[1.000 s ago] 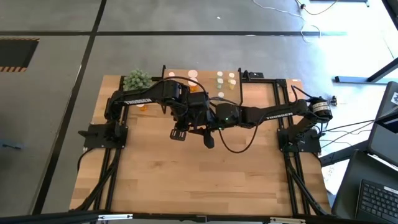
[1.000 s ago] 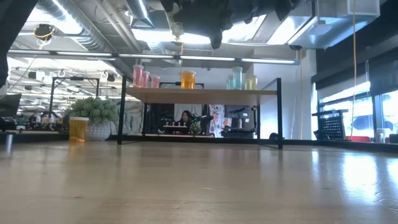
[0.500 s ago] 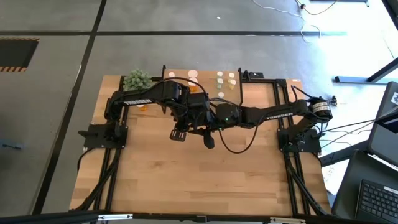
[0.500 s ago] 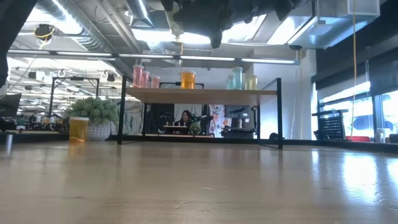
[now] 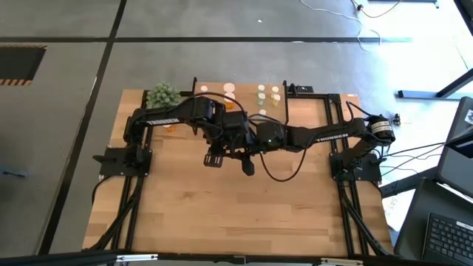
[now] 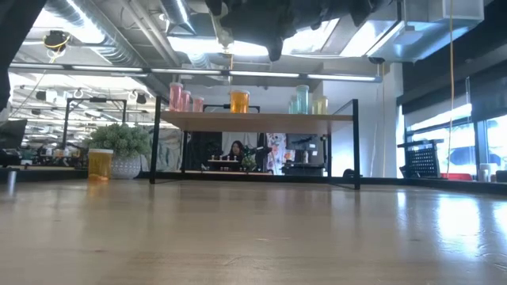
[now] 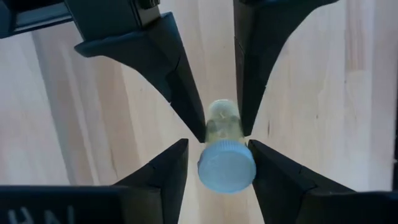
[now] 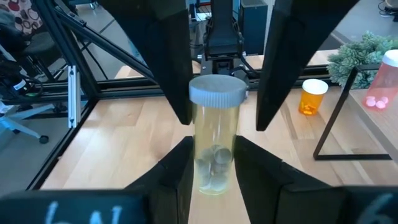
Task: Pick and place medicine bottles onto shelf by color
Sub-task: Put the yellow medicine bottle on the shelf, aligned with the other yellow medicine bottle
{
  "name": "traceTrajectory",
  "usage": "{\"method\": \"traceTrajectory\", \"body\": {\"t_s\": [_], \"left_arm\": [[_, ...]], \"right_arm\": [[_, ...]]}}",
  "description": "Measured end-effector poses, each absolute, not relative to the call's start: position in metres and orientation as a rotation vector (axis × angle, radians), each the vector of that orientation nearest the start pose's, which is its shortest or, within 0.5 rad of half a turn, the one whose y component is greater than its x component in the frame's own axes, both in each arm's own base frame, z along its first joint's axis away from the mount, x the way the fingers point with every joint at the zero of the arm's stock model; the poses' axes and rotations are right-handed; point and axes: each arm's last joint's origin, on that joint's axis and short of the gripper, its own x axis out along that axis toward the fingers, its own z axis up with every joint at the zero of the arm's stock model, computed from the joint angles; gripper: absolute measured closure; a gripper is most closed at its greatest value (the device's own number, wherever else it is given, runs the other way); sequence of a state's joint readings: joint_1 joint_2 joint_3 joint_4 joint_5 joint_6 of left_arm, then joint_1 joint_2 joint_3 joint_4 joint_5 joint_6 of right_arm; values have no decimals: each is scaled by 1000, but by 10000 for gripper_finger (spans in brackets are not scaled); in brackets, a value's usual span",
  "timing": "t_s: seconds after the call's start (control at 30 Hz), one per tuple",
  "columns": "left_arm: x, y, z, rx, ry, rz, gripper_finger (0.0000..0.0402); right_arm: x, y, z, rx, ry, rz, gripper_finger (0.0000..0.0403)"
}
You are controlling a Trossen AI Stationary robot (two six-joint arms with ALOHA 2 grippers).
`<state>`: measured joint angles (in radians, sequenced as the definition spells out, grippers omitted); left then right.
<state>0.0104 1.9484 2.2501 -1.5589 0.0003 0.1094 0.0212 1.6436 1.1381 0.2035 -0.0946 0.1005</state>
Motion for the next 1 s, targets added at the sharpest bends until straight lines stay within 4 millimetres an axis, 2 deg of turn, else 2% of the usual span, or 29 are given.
{"method": "traceTrajectory", "body": {"t_s": [0.23, 0.47, 0.7, 1.0], "left_arm": [[361, 4, 392, 63, 1245, -26, 243], [351, 4, 419, 56, 1139, -10, 243], [337, 7, 433, 78, 1100, 54, 244], [323, 8, 446, 69, 1057, 112, 244]], "right_arm": [[374, 11, 274, 110, 297, 98, 292], [375, 11, 275, 108, 288, 106, 292], [374, 11, 275, 106, 293, 111, 292], [358, 10, 300, 57, 247, 90, 292]]}}
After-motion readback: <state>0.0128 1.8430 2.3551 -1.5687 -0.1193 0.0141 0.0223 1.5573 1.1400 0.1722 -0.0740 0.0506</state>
